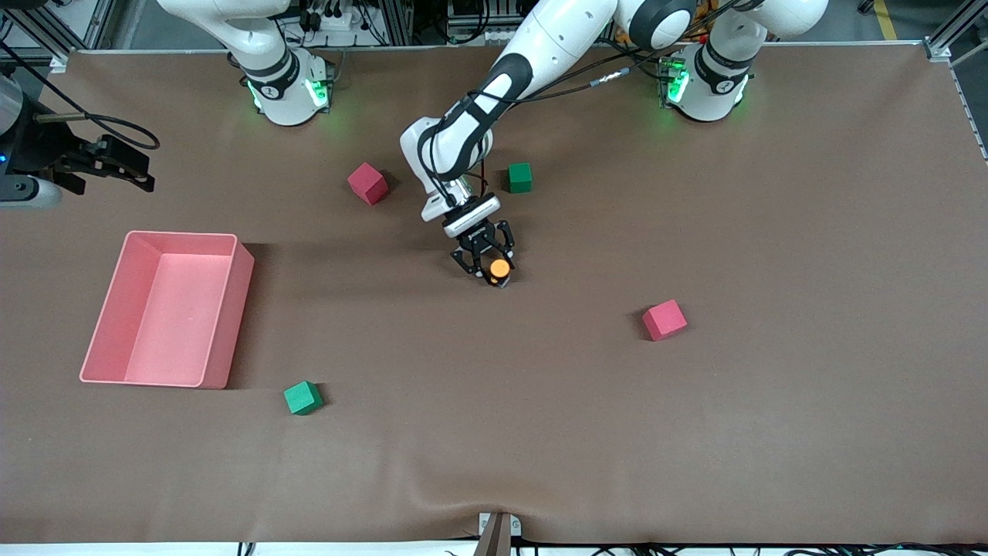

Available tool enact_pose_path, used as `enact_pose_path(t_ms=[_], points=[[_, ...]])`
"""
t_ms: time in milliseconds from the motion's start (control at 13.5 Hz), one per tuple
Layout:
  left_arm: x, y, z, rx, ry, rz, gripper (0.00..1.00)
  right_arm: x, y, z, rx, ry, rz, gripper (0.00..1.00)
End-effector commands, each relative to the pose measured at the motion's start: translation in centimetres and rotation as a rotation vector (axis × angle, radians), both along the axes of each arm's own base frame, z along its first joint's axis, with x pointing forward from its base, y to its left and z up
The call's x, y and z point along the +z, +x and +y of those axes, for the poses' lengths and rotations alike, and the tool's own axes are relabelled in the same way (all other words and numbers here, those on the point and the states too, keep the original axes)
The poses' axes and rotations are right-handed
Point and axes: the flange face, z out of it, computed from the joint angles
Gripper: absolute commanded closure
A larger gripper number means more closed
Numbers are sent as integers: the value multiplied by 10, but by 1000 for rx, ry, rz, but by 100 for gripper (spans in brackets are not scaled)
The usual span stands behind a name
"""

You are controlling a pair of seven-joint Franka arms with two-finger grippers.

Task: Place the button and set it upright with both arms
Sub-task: 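Set the button upright on the table with the left gripper, then open the left gripper and lift it off the upright button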

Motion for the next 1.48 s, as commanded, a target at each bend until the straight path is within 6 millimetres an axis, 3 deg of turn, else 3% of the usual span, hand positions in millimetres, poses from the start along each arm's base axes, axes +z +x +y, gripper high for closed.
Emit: enact_pose_path(t_ms=[0,148,370,667,963,1037,1259,1407], points=[[6,1,-5,-22,9,-21,32,2,-5,0,-3,-1,0,0],[13,-3,-10,-28,0,-24,31,2,-5,1,0,-1,2,0],[34,-39,-30,-39,-27,37,30,2,-5,-1,-4,-1,3,0],[88,-69,-47,35,-124,187,29,3,-6,-2,-4,-1,2,0],[149,-59,-45,-13,-81,319,29,1,-6,-2,-6,-1,6,0],[168,-47,-40,-39,-69,352,28,2,-6,-1,-4,-1,2,0],[249,-6,-14,-84,-67,459,28,1,-5,-1,-4,-1,3,0],[290,27,11,-107,-88,526,28,1,-6,-2,-6,-1,8,0]])
